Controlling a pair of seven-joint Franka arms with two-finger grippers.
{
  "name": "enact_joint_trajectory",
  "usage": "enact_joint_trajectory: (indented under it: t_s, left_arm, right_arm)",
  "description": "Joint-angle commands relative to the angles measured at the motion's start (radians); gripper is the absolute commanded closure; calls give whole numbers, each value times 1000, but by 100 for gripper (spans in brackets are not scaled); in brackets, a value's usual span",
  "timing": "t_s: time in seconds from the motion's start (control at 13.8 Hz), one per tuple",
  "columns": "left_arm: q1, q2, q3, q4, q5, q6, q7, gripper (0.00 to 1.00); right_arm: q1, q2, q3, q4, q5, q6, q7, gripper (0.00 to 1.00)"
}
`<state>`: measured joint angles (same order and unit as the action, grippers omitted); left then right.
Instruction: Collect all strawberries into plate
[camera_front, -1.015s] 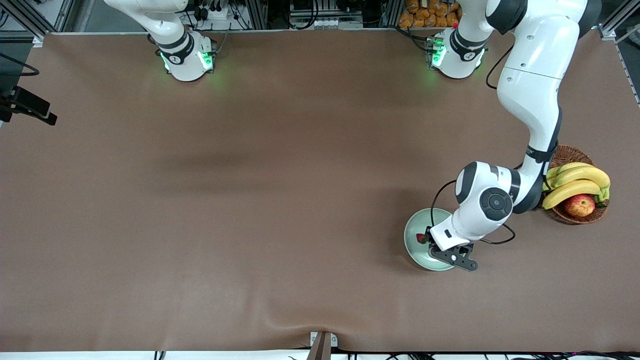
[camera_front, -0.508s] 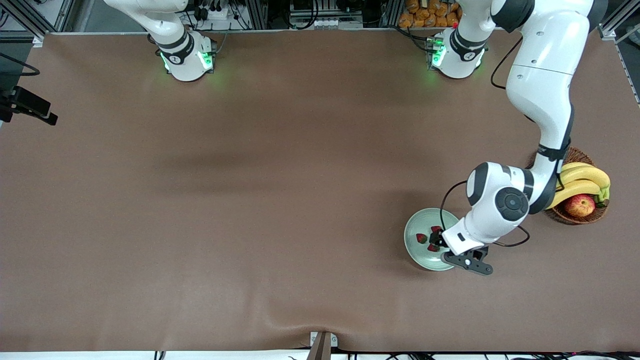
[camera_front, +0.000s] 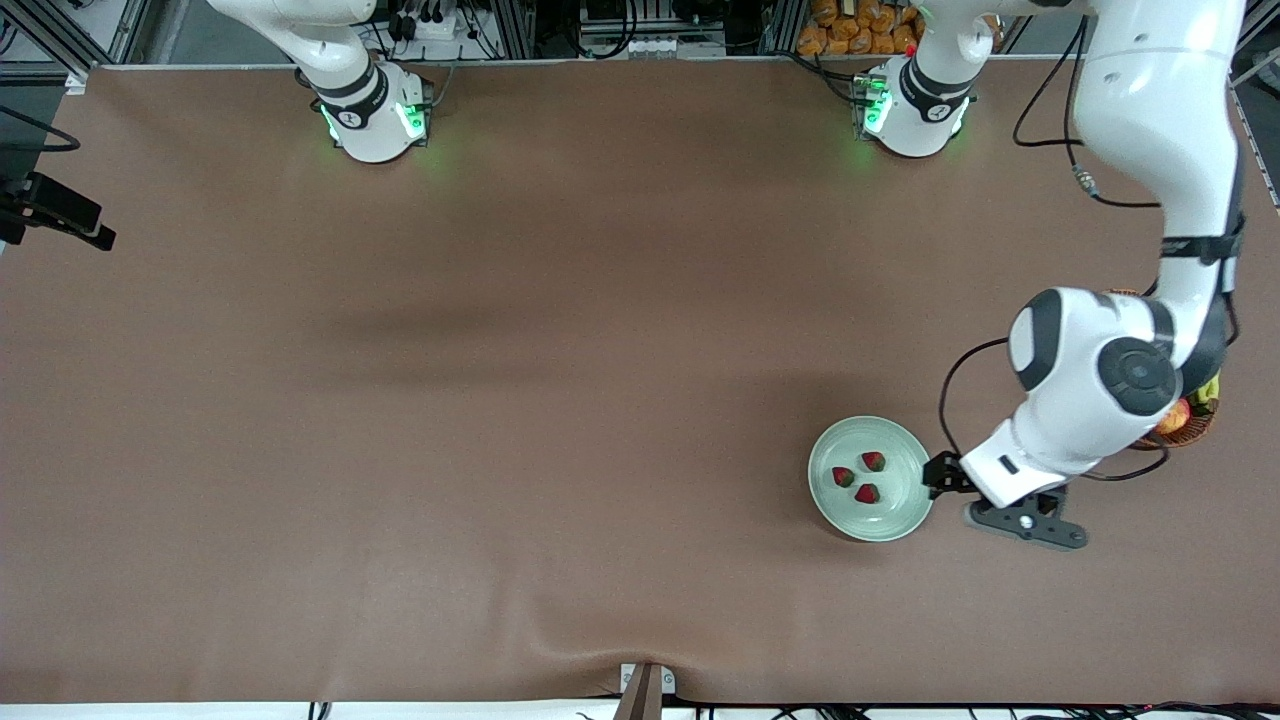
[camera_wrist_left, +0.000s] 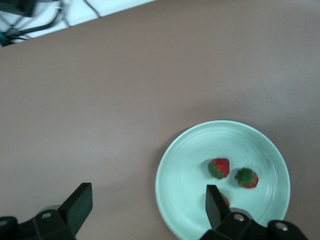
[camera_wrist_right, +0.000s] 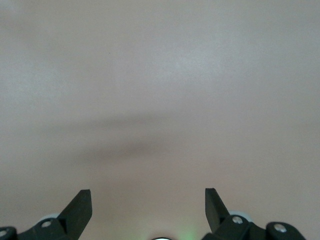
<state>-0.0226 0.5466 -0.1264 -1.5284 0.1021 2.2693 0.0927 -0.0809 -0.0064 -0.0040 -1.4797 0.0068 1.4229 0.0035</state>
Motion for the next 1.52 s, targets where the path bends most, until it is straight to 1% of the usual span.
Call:
enact_joint_trajectory:
  t_s: [0.0,0.22,0.51,0.73,0.87,0.94,1.02,1.45]
  left_arm:
    - [10,-121,-4,-26,13,-138,7,0]
    - [10,-264,-4,-26,1,-354,2,0]
    - [-19,-408,7,-26,-16,-523,-7,0]
    - [-56,-506,62,-26,-27,-625,-5,0]
    - [-112,-557,146,-26,-33,-716,2,0]
    - [-120,-566,175,-26,-66,-732,10,0]
    - [-119,-564,182,-27,-97,-732,18,0]
    - [-126,-571,188,-19,-88,-728,21,0]
  right_arm:
    - [0,-4,-2,9,7,-12,6,0]
    - [-2,-4,-2,9,7,-13,6,0]
    - [-2,-4,-2,9,9,-12,4,0]
    - [-2,-4,-2,9,9,-12,6,0]
    - [-2,-4,-4,9,7,-12,6,0]
    - [-2,-4,-2,9,7,-10,6,0]
    - [-2,-4,-2,9,9,-10,6,0]
    - [-2,-4,-2,9,7,-10,6,0]
